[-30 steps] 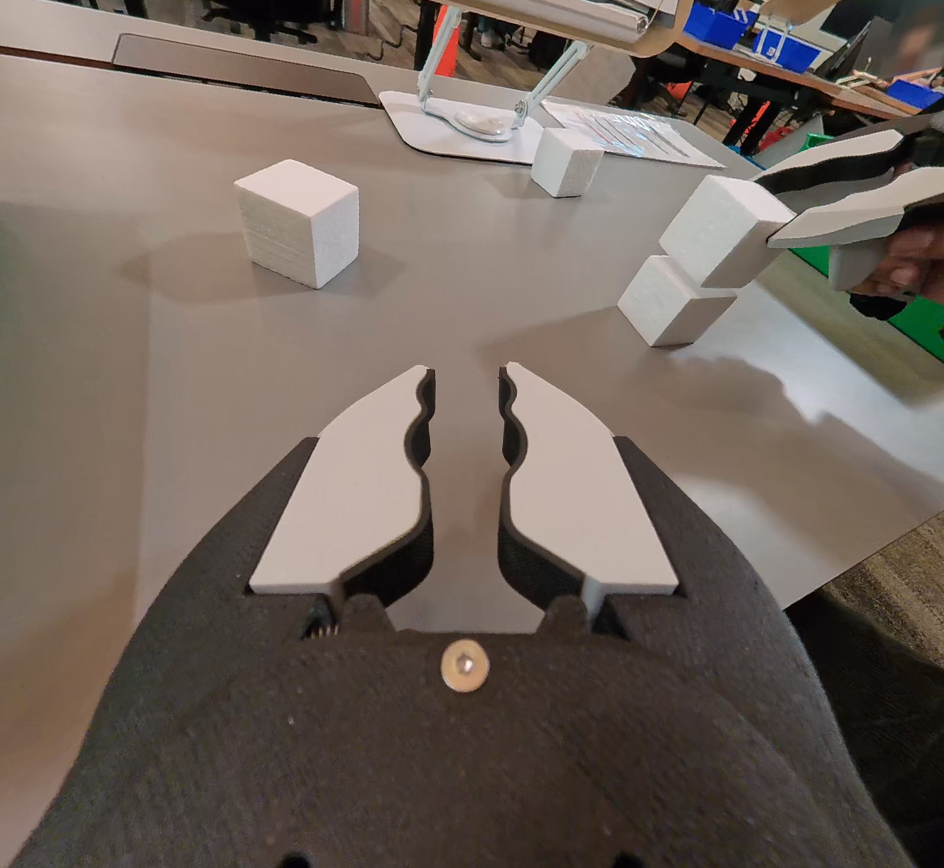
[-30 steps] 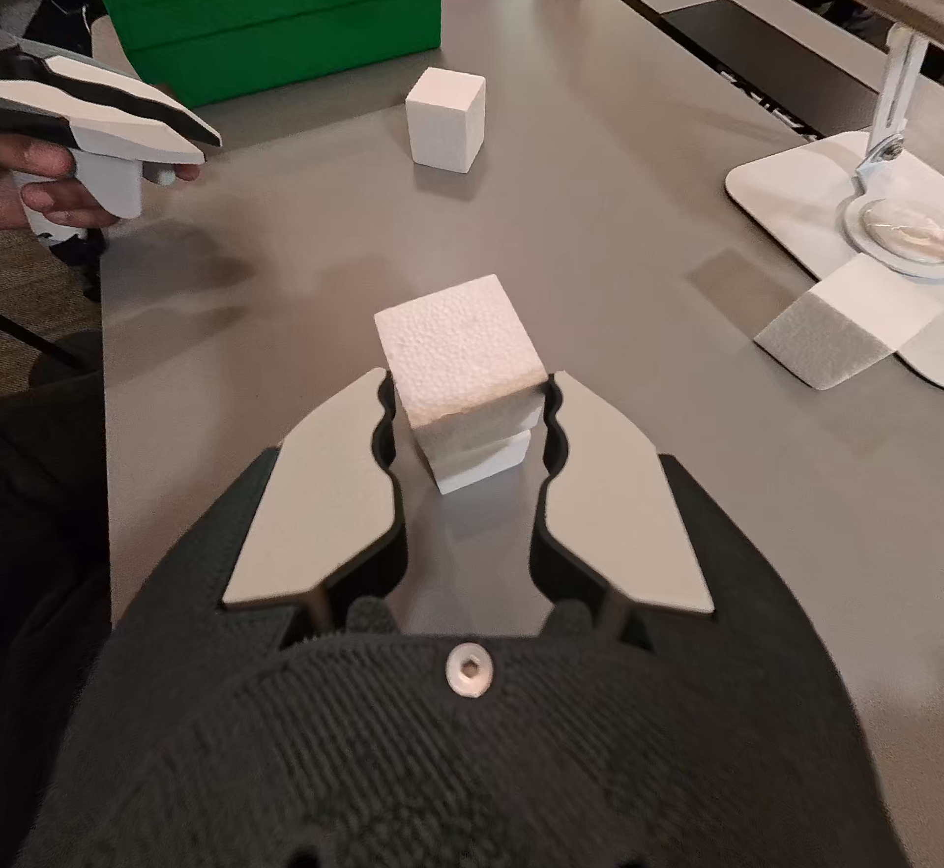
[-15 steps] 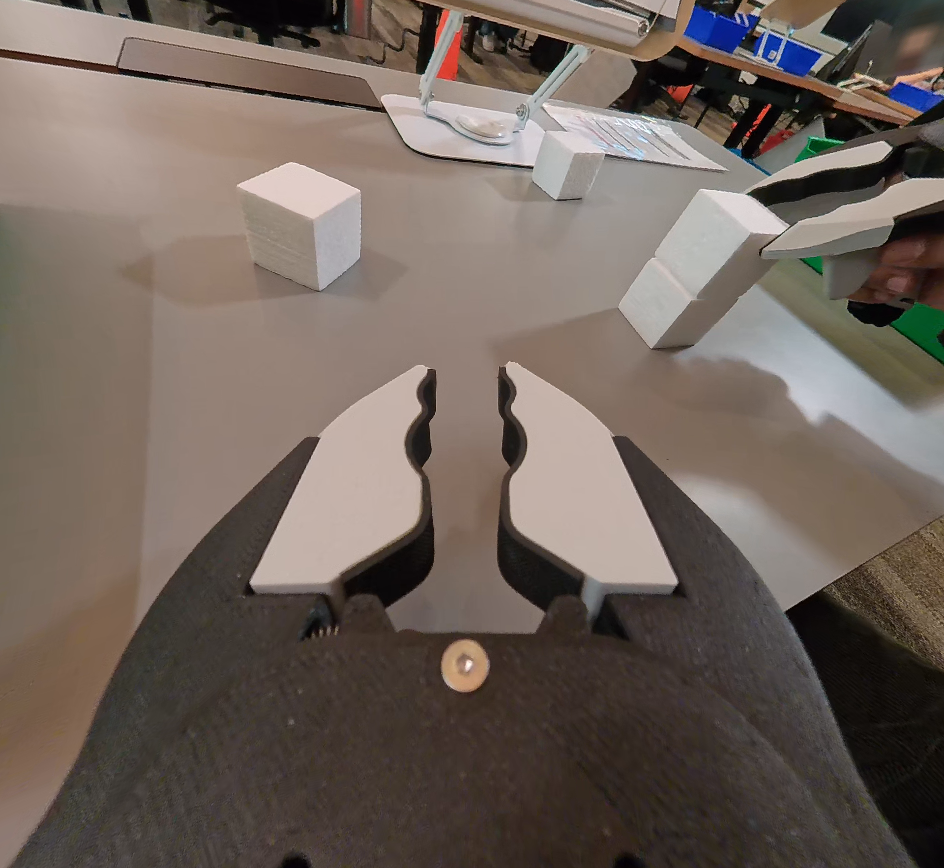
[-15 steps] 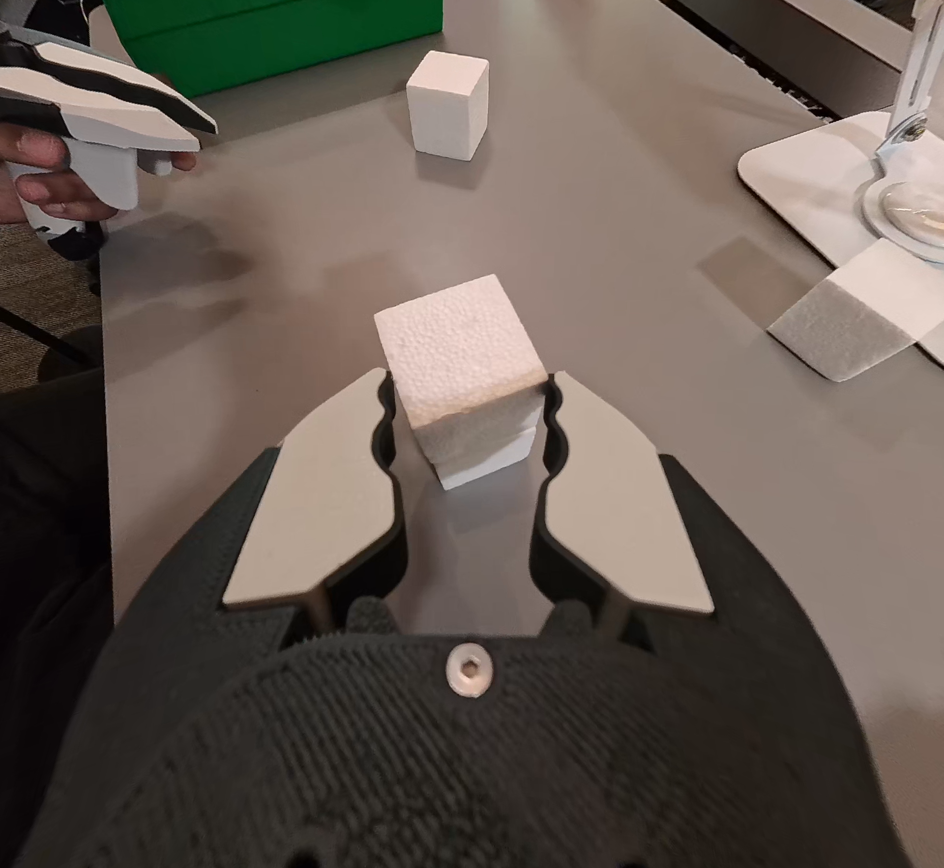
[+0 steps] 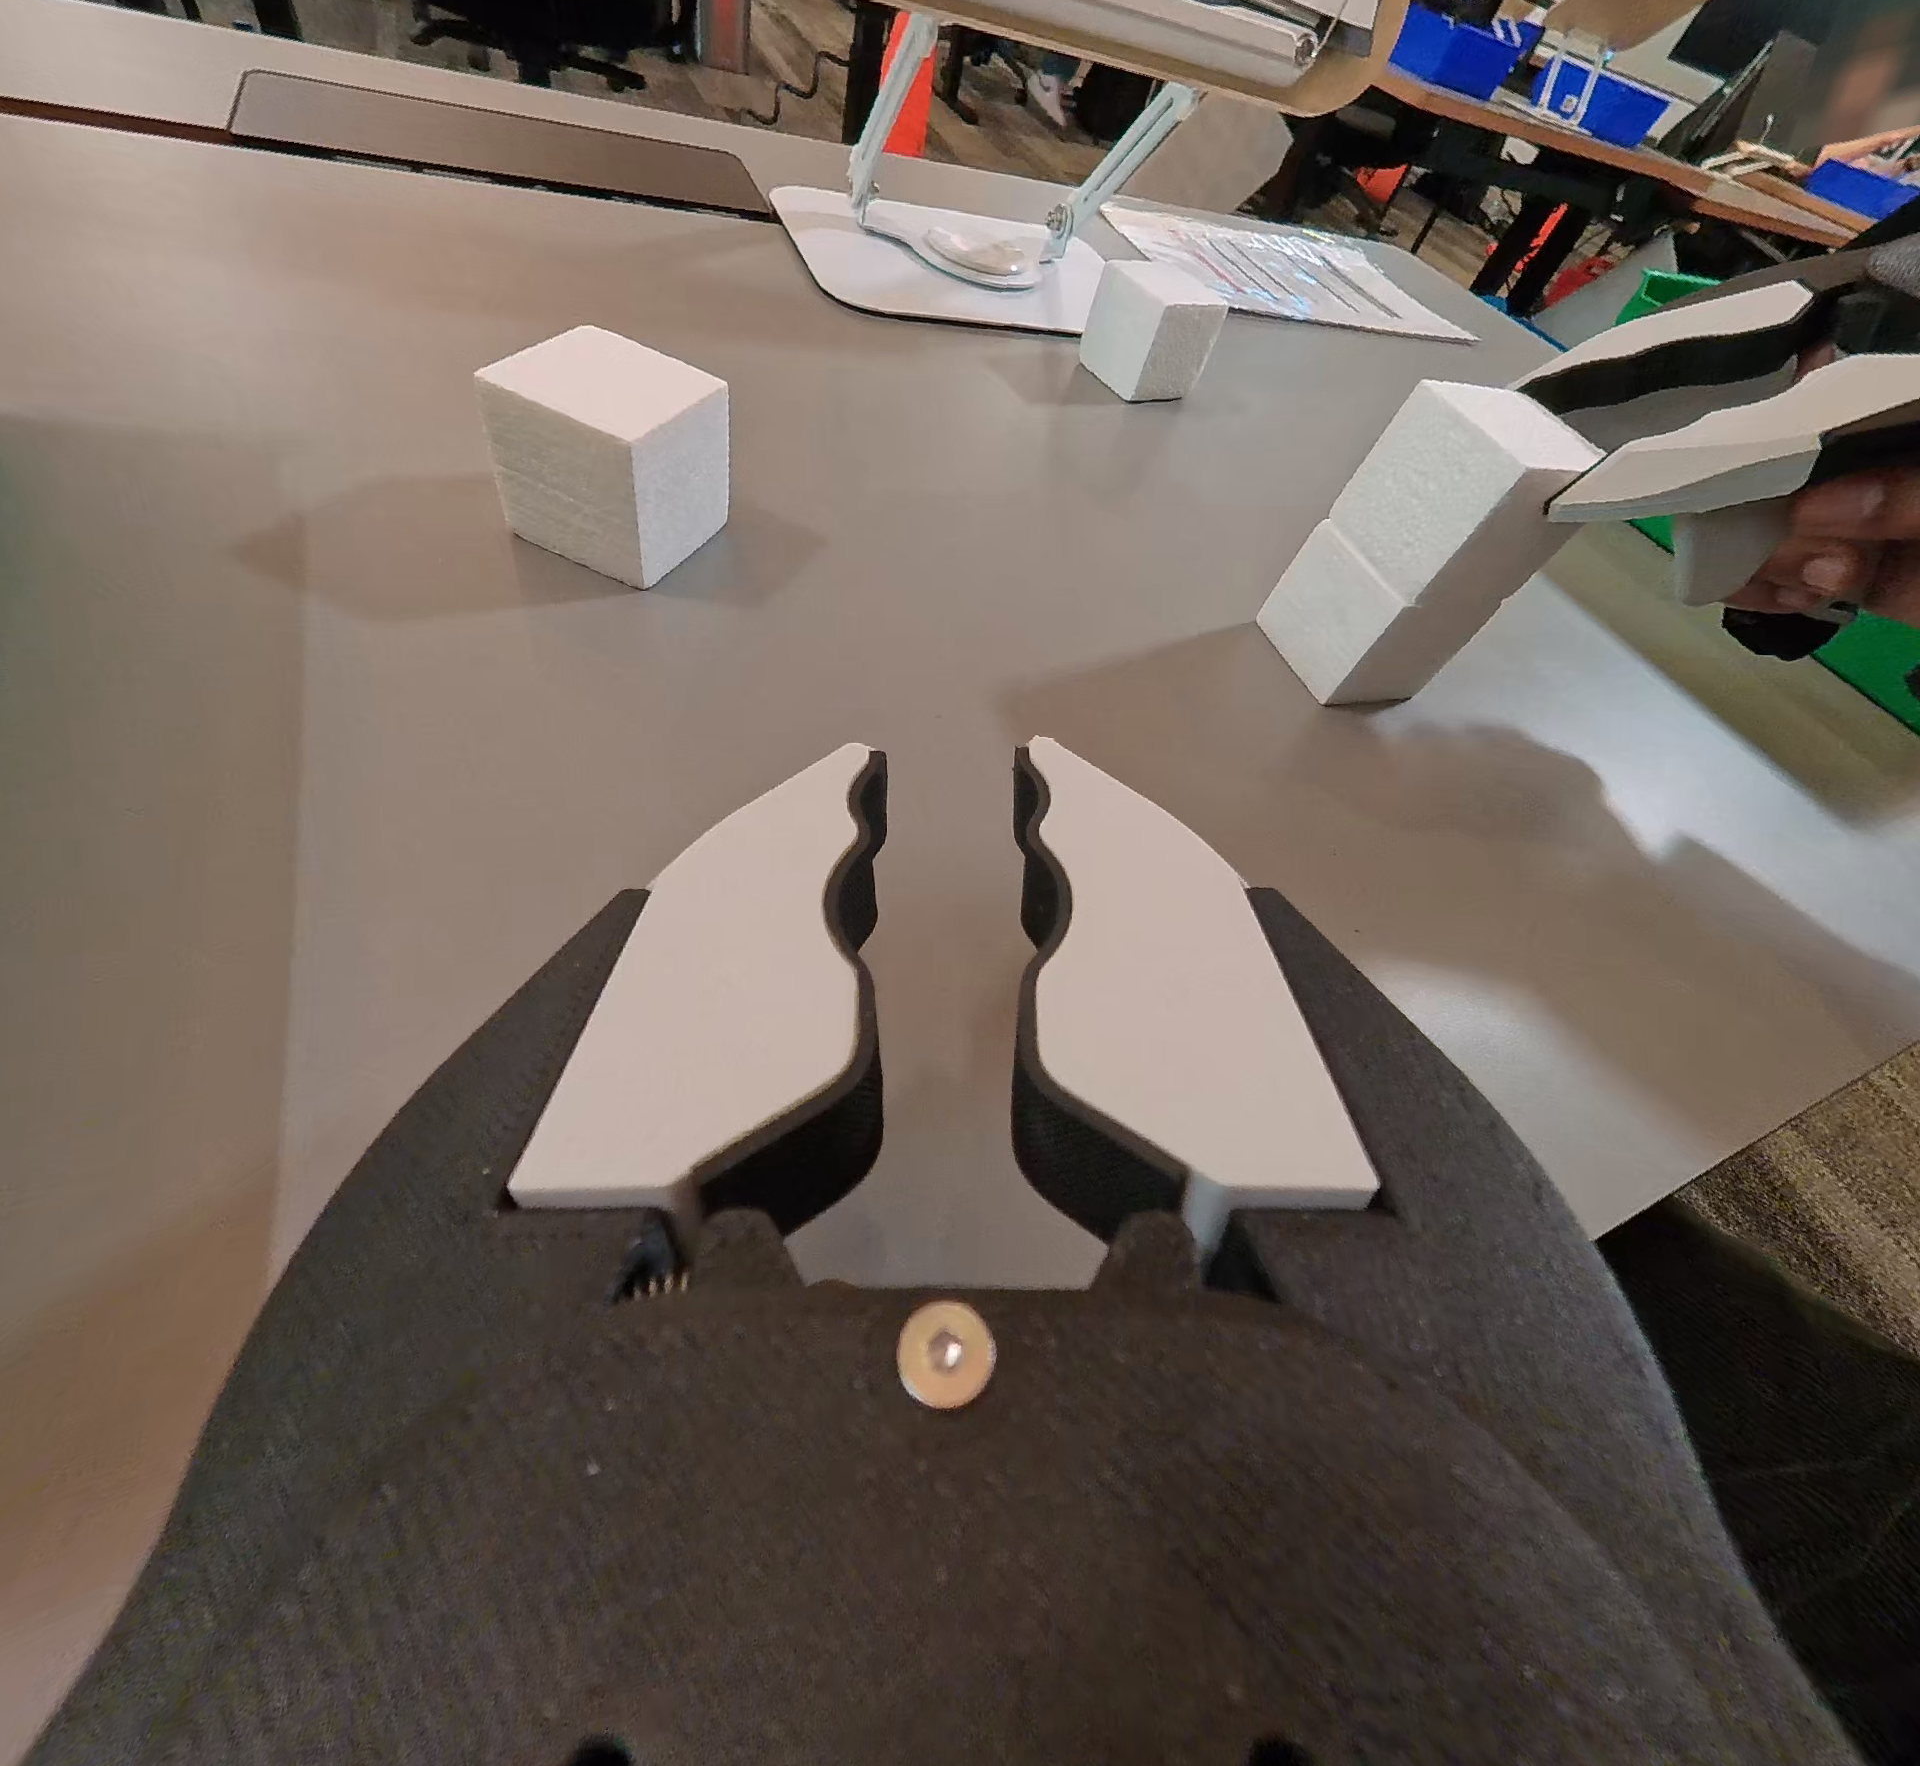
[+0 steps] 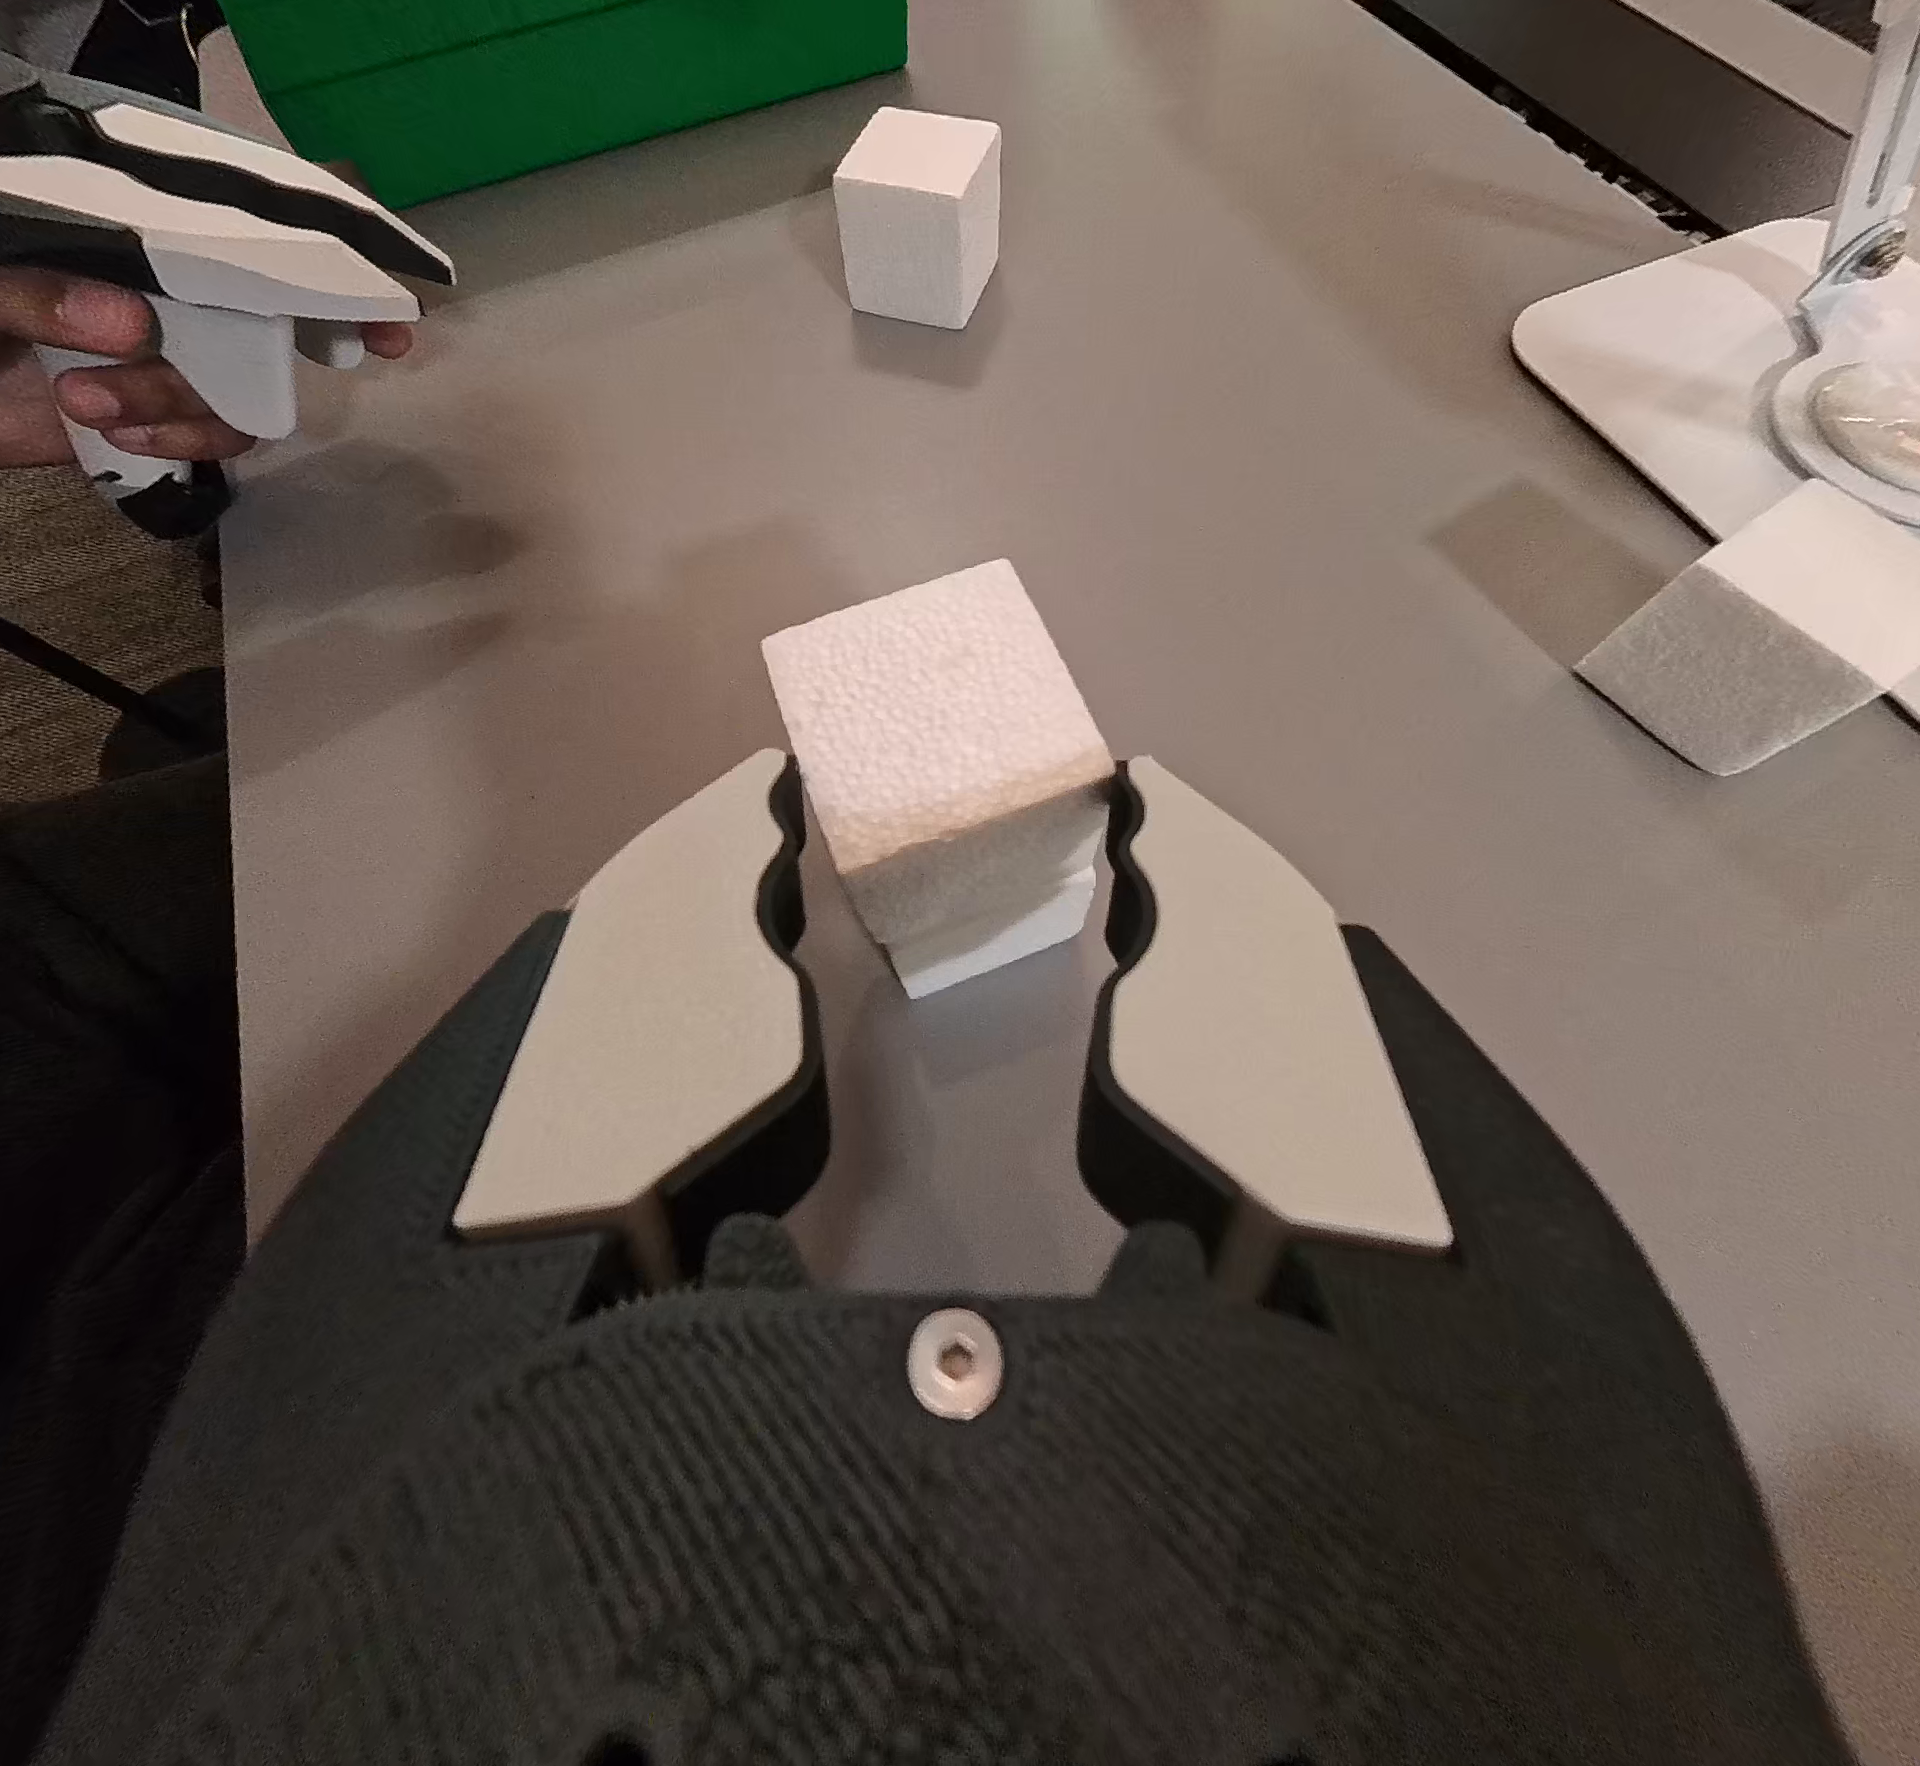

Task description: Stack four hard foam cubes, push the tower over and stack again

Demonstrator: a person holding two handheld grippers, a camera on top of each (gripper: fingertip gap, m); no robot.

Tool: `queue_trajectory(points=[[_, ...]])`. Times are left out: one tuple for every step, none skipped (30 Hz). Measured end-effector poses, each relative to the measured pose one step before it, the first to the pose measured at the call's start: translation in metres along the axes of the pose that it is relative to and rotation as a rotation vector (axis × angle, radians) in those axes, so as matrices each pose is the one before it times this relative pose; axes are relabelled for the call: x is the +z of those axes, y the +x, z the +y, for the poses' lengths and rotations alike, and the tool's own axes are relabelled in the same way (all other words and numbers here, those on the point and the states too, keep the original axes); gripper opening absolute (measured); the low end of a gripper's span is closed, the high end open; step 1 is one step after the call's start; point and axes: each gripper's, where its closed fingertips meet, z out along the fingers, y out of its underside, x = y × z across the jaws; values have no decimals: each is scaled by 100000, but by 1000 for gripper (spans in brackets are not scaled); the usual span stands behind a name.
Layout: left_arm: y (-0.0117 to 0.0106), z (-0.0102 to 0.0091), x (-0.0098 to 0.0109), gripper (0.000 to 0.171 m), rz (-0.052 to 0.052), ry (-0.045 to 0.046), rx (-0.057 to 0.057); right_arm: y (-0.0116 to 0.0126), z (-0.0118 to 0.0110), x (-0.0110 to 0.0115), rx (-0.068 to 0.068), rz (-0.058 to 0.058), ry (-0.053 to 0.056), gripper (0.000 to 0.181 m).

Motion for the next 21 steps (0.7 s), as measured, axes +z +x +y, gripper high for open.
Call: queue_trajectory(points=[[-5, 0, -6, 24, 17, -5, -22, 12, 3, -4, 83, 29, -18, 57], [-3, 7, 10, 24, 9, -8, -45, 10, 5, -3, -67, 43, -38, 57], [-3, -1, -5, 24, 18, 7, -41, 14, 14, -13, 4, 71, -76, 57], [0, 1, 5, 24, 27, -39, -22, 24, 28, -3, 6, 117, -169, 57], [-5, -1, 0, 24, -30, 5, 12, 30, 32, -3, -58, 153, -86, 57], [2, 1, -7, 24, 1, 18, 38, 6, 8, 3, 30, -48, 11, 57], [-2, -10, 3, 24, 9, -25, 10, 7, 6, 4, 96, -2, 27, 57], [11, 16, 5, 24, 35, -46, -2, 6, 6, 4, 56, -36, 32, 57], [-3, 3, 4, 24, 5, -50, -12, -14, -5, 8, 1, -67, 7, 57], [-1, -1, 1, 24, -9, 9, -9, 2, -8, 15, -105, 39, -1, 57], [2, -1, 1, 24, 12, 10, -6, -1, -1, 8, -129, 69, -33, 57], [1, 2, -1, 24, 6, -17, -2, -11, -3, 4, -86, -26, 11, 57], [1, 6, -3, 24, 19, -43, 15, 2, -12, 14, -27, -26, 39, 57], [-9, 1, 5, 24, -34, -35, 1, 2, 2, 6, 29, -75, 60, 57], [-8, -4, -3, 24, -24, 31, -52, 6, -6, 8, 129, -100, 128, 57], [-6, -2, -10, 24, 32, 8, -91, 12, 9, 5, 156, -78, 113, 57], [-11, 7, 5, 24, -14, -13, -83, 5, -6, -4, 73, -71, 90, 57], [-7, -14, -6, 24, -19, 36, -29, -5, 12, -4, -46, -40, 30, 57], [2, 0, -6, 24, -12, 32, 23, 7, 1, 2, -27, -25, -34, 57], [6, 4, 3, 24, 4, -27, 39, -2, 4, -7, 42, -30, 1, 57], [9, 7, 2, 24, 12, -48, 20, -1, 3, 3, 25, -34, 77, 57]])
